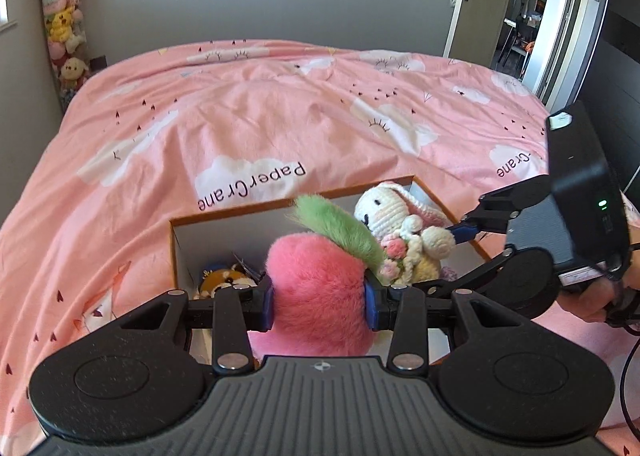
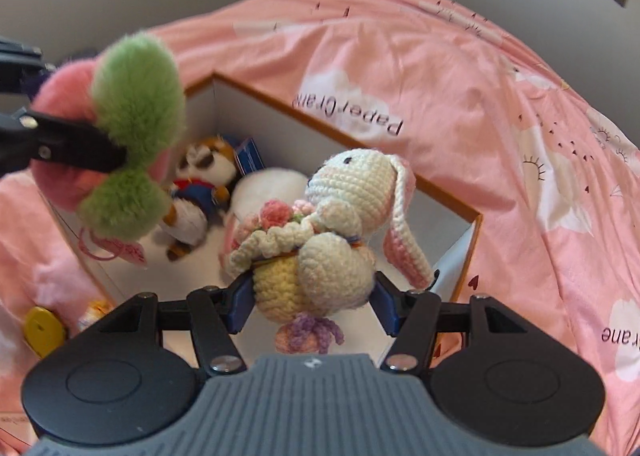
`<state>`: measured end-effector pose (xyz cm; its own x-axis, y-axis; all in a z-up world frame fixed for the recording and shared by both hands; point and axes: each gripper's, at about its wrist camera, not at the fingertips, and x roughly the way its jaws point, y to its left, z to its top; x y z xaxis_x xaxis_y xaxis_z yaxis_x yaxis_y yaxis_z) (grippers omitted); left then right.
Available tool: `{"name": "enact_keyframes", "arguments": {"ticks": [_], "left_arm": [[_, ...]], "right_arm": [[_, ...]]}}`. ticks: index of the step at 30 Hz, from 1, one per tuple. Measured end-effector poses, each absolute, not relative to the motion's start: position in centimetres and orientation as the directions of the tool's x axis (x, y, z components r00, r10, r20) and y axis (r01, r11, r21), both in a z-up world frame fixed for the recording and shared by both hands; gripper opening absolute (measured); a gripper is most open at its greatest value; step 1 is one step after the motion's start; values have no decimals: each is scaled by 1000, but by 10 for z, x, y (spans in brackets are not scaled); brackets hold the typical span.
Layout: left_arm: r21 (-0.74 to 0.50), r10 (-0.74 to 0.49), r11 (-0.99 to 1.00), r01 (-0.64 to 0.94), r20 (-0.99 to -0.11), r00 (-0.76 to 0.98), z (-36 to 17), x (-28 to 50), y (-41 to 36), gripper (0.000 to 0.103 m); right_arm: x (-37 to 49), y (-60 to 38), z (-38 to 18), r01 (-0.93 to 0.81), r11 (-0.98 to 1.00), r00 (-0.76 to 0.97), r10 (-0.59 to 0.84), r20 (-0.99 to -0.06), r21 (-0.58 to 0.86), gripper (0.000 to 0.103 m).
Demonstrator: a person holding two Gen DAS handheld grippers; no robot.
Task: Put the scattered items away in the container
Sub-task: 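Lower the bunny into the box and open right tool while left tool lowers the pom-pom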
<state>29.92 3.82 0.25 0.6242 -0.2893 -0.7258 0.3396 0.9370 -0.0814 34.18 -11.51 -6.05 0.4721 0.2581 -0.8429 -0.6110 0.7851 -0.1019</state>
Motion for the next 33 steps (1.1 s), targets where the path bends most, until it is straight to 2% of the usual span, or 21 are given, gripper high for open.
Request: {"name": "enact_keyframes", "arguments": {"ticks": [6,19,25,29,33], "left_arm": [[-94,-289,938,335,-746,600,-16,316,40,46],[-98,-290,934,345,-774,564,-35,330,39,46],[-95,-300,927,364,-770,563,-32,333,33,46],[-101,-313,921,377,-767,561,-28,336,26,46],[-124,-339,913,388,-759,556,-23,343,16,46]], "right_arm": [[369,-101,-91,-620,770,415,163,-895,-148,63],[387,-82,-123,-662,728,361,100,-927,-179,64],[381,-83,-118,-671,710,392,97,-915,-213,73],[374,-88,-103,-671,703,431,111,-895,-236,85],[371,-102,-79,-647,720,479,126,-869,-253,85]]}}
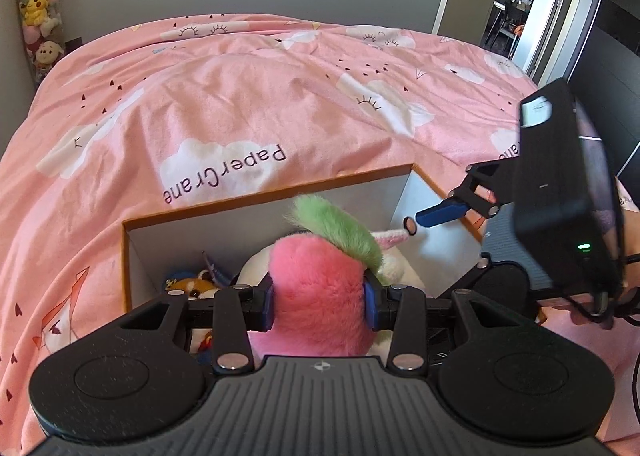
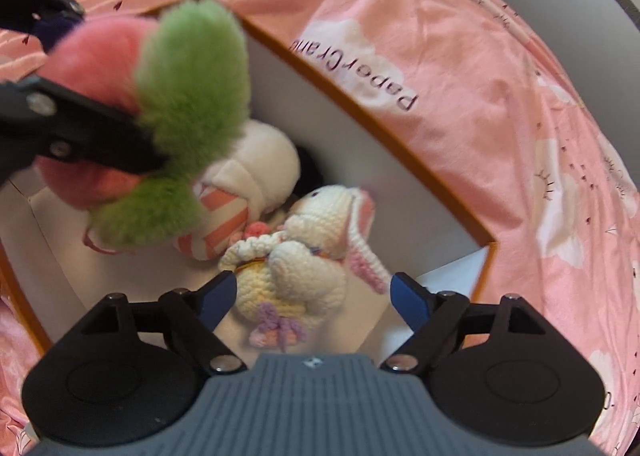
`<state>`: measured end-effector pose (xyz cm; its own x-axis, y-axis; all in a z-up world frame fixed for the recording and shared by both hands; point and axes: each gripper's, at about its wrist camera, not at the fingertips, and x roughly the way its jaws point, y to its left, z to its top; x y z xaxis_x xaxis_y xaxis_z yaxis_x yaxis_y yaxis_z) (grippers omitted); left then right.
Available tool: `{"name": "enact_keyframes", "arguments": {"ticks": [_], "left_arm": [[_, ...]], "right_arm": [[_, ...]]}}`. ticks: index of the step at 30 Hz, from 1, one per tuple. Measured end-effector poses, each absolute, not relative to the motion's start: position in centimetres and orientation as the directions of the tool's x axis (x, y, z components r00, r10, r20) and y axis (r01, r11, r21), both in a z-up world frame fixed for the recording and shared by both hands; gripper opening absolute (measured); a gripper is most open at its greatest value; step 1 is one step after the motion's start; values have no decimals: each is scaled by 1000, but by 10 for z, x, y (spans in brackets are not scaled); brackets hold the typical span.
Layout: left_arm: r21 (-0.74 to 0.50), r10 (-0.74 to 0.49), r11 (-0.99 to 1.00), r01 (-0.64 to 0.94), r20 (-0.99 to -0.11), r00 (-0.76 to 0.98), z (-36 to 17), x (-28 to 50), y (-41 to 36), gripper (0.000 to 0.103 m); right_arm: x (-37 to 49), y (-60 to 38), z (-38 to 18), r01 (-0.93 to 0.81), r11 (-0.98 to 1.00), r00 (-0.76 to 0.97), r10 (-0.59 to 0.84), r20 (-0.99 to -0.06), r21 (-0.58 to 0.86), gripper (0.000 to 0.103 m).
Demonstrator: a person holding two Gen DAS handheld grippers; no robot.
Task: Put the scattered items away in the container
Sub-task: 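Lower the bunny into the box and open right tool while left tool lowers the pom-pom, then open left tool to drop the pom-pom into the box and withdraw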
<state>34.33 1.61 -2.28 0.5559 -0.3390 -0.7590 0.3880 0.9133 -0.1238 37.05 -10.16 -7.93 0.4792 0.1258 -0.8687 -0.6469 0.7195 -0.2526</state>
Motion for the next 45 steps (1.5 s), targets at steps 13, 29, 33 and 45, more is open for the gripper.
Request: {"name": "enact_keyframes", "arguments": {"ticks": [13,29,33,45], "left_arm": [[-152,-408,872,466,-752,518,-31,385,-54,46],[-233,-449,862,450,-763,466,-65,417,-83,49],[-230,-452,860,456,-757,472,-58,413,-78,49],[-119,-347,877,465,-826,444,-84,411,-95,25]], "right_arm": [[352,-180,-24,-526,815,587,143,-797,-242,67],[353,-197,-46,-503,846,569,172,-804,-175,64],[352,-197,-47,-502,847,569,173,-804,-173,64],[344,-196,-42,-511,841,571,178,-801,-178,56]]}}
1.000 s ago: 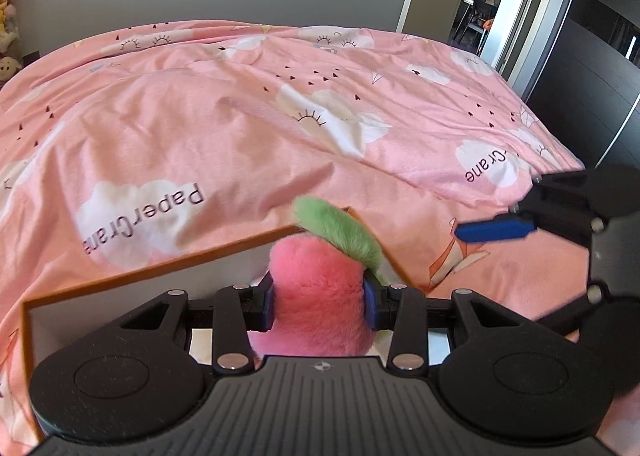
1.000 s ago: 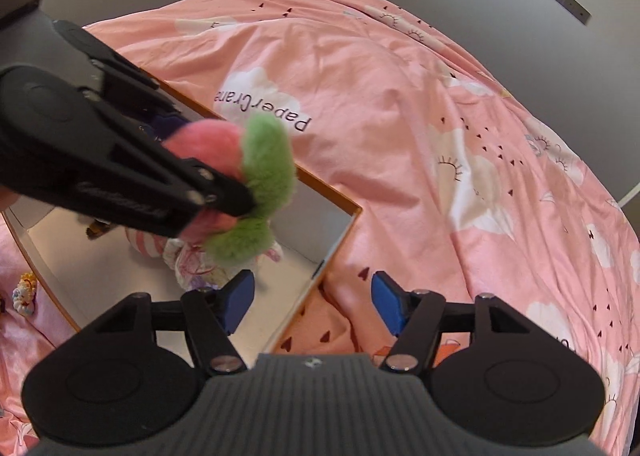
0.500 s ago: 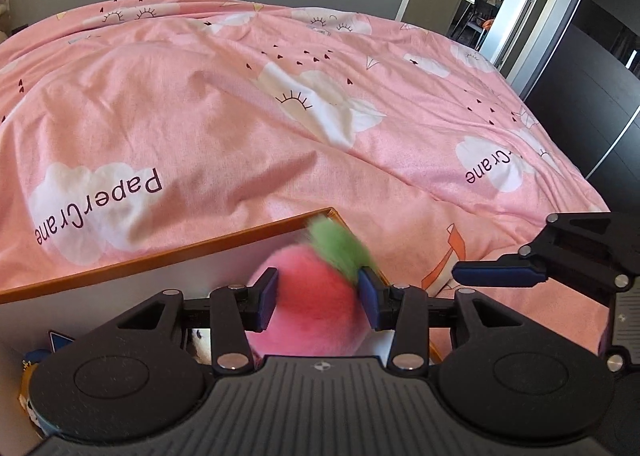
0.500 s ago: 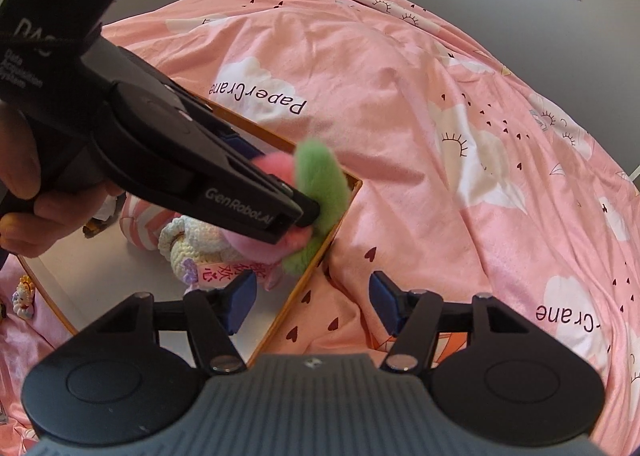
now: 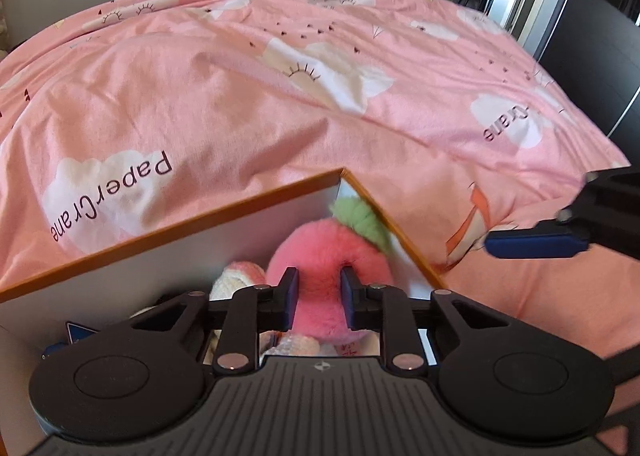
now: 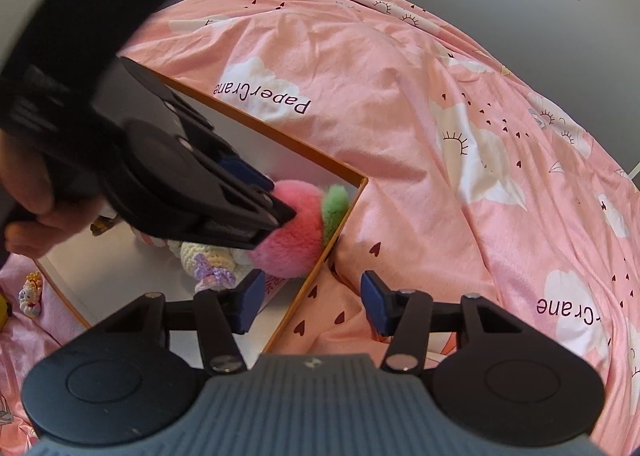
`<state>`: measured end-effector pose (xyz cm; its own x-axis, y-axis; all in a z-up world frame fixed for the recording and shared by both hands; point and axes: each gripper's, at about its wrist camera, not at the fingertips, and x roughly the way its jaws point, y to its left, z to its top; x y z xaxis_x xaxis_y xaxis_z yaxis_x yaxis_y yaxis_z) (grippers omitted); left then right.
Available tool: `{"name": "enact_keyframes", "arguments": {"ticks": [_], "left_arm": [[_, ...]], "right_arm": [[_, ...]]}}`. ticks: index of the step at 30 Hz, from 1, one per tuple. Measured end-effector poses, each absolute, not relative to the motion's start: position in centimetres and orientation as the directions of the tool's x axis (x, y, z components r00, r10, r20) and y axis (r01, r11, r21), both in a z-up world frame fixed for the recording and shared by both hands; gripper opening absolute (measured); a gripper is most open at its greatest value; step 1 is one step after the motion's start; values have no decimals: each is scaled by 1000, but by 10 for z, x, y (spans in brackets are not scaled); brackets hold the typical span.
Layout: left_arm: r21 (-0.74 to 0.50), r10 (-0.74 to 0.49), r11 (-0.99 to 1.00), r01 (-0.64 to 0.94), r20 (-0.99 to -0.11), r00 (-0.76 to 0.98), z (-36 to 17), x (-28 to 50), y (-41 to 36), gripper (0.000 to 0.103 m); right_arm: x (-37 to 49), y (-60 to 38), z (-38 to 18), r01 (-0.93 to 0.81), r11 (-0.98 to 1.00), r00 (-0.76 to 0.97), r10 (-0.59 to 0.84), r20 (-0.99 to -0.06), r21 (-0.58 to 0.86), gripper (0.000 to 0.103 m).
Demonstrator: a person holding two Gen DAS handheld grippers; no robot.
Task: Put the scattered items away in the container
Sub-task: 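Open left tool to drop the pom-pom into the box and withdraw, then move left tool to the pink card wallet while right tool approaches the pink pouch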
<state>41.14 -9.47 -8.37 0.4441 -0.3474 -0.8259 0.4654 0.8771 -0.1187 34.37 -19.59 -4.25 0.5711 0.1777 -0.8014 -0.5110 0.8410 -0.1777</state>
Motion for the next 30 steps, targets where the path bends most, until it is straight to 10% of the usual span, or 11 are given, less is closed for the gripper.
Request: {"name": "enact_keyframes", "arguments": {"ticks": [20,30], "left_arm": [[-36,-324,872,488,-789,521,-37,359,-87,26],[-53,-406,825,563,-749,524,6,278,-67,50]], "right_arm": [[315,-212,-10,-450,888,599,217,-770,-100,55],[252,-223,9,-398,917,625,266,-734,-7,55]]}}
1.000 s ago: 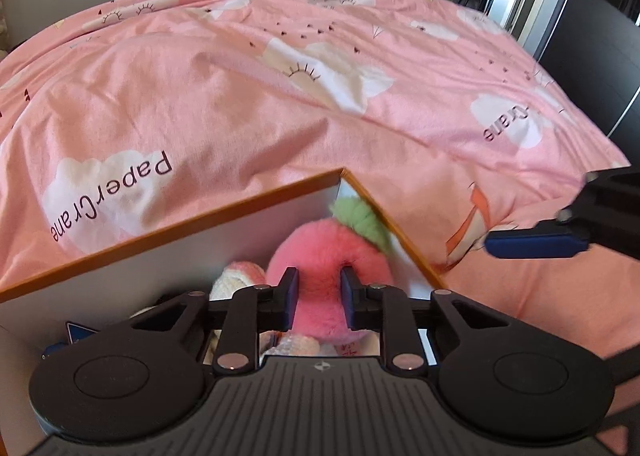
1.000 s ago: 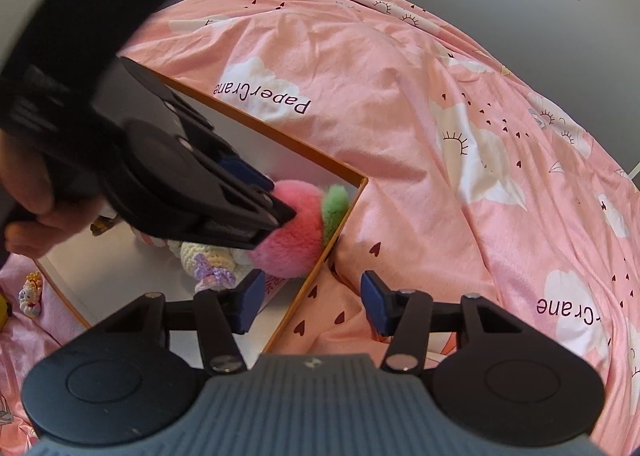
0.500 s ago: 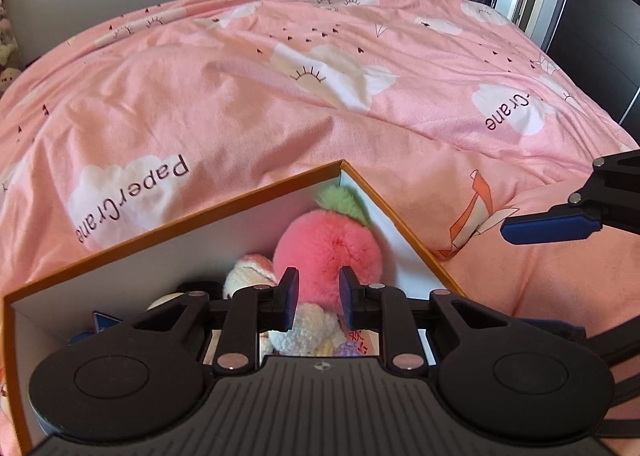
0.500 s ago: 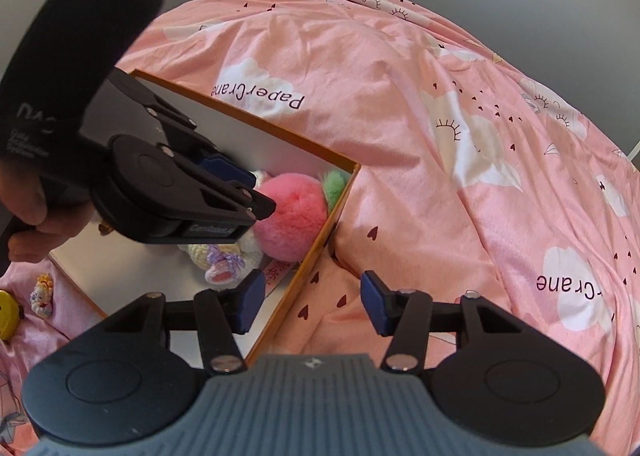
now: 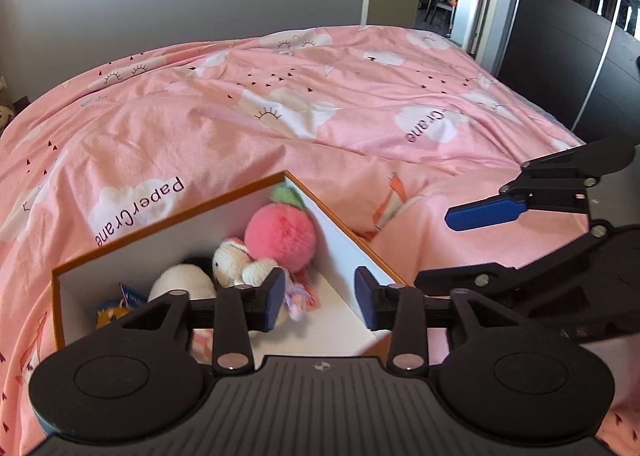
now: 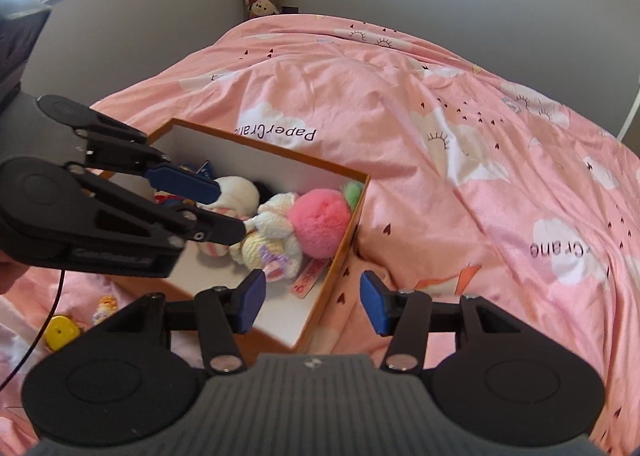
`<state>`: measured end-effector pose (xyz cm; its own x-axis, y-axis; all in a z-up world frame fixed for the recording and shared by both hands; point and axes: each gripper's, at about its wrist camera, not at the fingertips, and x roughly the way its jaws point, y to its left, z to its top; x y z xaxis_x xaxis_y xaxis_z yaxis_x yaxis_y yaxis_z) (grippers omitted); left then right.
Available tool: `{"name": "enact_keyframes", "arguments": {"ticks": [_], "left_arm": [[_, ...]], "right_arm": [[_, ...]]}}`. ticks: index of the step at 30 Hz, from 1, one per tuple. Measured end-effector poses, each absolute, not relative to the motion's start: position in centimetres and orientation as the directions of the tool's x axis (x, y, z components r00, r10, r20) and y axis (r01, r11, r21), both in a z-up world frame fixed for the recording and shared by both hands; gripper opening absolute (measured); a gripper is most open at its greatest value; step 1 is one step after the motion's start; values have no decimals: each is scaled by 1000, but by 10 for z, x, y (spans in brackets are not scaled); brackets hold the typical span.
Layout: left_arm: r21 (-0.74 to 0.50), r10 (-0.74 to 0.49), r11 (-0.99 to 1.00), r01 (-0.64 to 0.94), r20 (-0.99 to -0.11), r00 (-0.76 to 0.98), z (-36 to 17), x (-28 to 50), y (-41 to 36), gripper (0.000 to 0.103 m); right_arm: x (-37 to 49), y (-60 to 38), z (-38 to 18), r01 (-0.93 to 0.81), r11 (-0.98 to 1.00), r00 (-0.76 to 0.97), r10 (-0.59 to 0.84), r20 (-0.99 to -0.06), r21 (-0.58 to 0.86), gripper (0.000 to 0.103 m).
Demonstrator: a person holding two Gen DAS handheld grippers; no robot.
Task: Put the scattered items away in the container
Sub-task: 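Move left tool to the pink card wallet while right tool approaches the pink pouch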
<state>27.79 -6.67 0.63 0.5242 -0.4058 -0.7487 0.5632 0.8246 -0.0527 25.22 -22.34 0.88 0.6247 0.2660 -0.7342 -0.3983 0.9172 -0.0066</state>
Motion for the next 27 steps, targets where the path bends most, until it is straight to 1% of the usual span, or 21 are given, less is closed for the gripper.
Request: {"name": "enact_keyframes", "arguments": {"ticks": [4,8,10,13,15,18,22,25,27], "left_arm": [[-80,-425,819,568,-750,507,10,242,-57,51],[-131,-446,817,562,-761,471,2,210,-48,51],[-164,-454,818,552,-773,444,-7,197,-43,51],[-182,-451,823,538,-785,425,-22,178,-39,52],[-204,-453,828,523,-792,408,-33,168,-36,54],[-242,-465,825,510,-803,372,-50,156,-34,56],[-243,-445,840,486,-820,359,-70,145,-32,59],[-275,-452,846,456,-825,340,-83,143,-29,60],[-286,-454,846,451,-829,327,-90,143,-29,60]], "right_arm": [[218,-231,10,-371,928,633,290,-718,48,55],[185,-237,5,-330,942,656,276,-702,62,56],[172,-241,0,-301,950,660,272,-700,85,56],[152,-249,-11,-248,957,654,281,-703,152,56],[140,-253,-17,-216,959,649,283,-706,185,56],[122,-254,-25,-181,964,649,265,-713,194,57],[104,-253,-35,-155,965,643,261,-720,212,57],[92,-254,-45,-130,967,633,252,-732,220,63],[87,-254,-54,-124,965,613,257,-747,231,63]]}}
